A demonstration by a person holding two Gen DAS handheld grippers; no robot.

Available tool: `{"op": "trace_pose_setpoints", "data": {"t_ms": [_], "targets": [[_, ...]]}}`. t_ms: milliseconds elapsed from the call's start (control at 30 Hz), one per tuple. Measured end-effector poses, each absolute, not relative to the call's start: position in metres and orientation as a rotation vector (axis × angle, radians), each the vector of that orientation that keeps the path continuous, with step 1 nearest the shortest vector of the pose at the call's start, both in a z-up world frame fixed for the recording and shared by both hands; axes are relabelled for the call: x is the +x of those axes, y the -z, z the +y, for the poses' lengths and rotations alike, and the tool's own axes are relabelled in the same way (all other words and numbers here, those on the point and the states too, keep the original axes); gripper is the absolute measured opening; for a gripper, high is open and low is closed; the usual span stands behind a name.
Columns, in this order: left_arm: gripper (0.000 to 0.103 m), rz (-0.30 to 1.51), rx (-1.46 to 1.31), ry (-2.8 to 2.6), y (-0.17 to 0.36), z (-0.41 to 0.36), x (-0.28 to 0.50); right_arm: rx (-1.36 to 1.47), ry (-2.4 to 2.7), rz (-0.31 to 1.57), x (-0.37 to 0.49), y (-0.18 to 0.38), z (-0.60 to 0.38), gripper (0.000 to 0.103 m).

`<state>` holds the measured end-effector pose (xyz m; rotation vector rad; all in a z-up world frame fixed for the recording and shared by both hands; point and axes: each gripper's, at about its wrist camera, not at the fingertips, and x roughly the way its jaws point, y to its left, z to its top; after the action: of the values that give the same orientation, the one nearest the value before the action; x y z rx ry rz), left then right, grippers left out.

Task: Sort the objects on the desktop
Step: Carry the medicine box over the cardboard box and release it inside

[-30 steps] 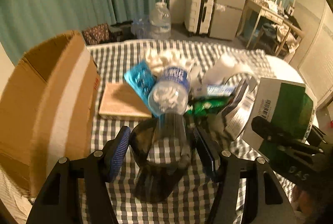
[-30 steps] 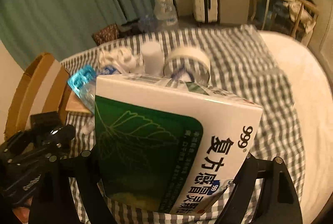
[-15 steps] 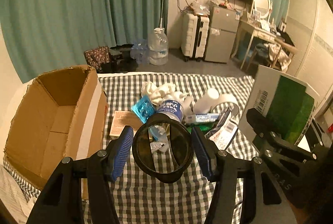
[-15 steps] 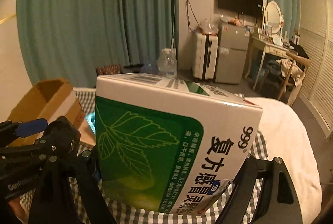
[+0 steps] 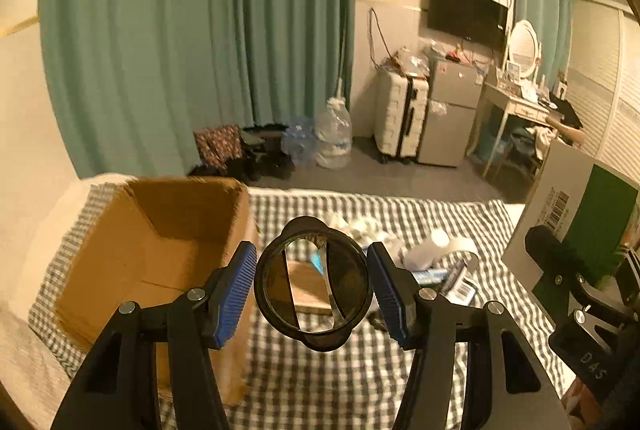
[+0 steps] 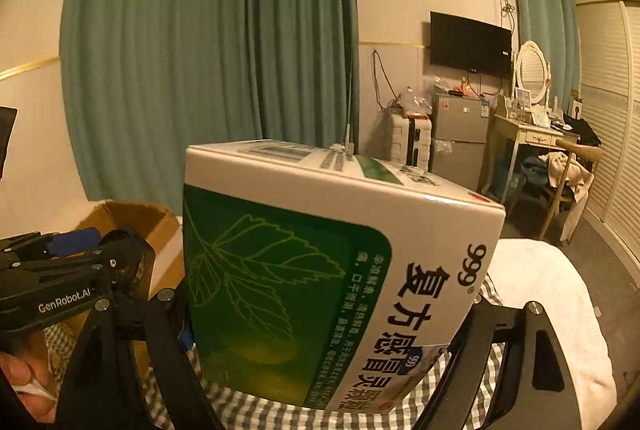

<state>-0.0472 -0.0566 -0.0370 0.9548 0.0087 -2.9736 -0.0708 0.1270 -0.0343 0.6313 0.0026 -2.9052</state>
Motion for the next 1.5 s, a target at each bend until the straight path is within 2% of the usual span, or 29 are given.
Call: {"op": "trace_pose_setpoints", "data": {"t_ms": [300, 467, 700, 867, 1367, 1500], "targets": [[0.059, 0.017, 0.833, 2.934, 0.011, -0.101, -0.036, 0.566, 2.831, 0.090, -0.059, 0.015, 0.077, 0.085], [0.059, 0.015, 0.827, 2.883, 0.006, -0.131, -0.036, 0.519, 2.769, 0.064, -0.058, -0.001, 0.046, 0.085], [0.059, -0.101, 0.822, 2.838, 0.002, -0.164, -0.030, 0.484, 2.694, 0.043, -0.058, -0.010, 0.008, 0.085], [0.059, -0.097, 0.804, 2.805, 0.000, -0.189, -0.026, 0.480, 2.625, 0.043, -0.062, -0.009, -0.018, 0.085], [0.059, 0.090, 1.034, 2.719, 0.051, -0.251, -0.058, 0.620, 2.488, 0.045, -0.103, 0.024, -0.094, 0.085], [0.059, 0.088, 1.116, 2.659, 0.072, -0.259, -0.073, 0.689, 2.452, 0.066, -0.122, 0.038, -0.109, 0.085]]}}
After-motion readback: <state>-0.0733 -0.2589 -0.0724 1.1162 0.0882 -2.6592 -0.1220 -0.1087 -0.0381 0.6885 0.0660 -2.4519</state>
